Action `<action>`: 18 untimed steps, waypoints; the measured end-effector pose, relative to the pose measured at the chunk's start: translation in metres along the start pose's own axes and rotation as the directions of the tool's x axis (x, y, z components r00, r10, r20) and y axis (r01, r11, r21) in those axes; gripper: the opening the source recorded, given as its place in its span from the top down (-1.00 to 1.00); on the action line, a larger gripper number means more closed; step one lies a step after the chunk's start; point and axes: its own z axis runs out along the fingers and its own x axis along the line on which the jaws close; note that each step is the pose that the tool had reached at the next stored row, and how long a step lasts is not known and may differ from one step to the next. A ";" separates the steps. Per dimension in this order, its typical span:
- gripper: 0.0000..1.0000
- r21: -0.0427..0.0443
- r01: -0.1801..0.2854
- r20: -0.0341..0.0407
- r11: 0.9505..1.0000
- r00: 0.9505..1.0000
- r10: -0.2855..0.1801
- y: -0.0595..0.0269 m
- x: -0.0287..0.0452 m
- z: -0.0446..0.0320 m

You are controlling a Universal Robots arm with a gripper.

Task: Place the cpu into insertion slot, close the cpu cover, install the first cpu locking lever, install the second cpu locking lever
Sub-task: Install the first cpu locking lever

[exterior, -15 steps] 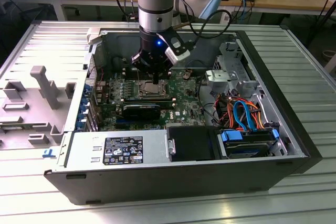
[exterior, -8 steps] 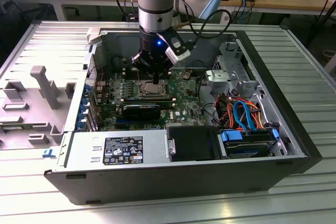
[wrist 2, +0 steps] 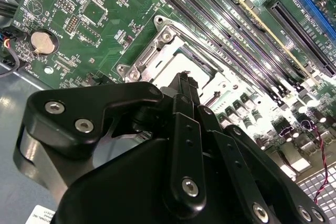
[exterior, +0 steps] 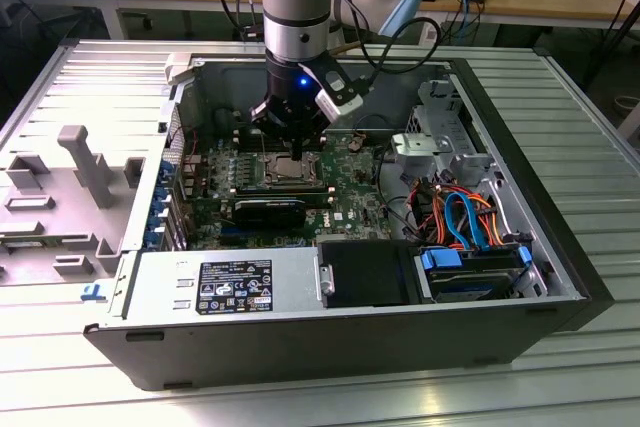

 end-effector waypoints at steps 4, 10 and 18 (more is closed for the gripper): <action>0.79 0.000 0.005 0.000 1.000 1.000 -0.005 0.0000 0.0000 0.0000; 0.79 0.000 0.012 0.000 1.000 1.000 -0.012 0.0000 0.0000 0.0000; 0.79 0.000 0.025 0.000 1.000 1.000 -0.025 0.0000 0.0000 0.0000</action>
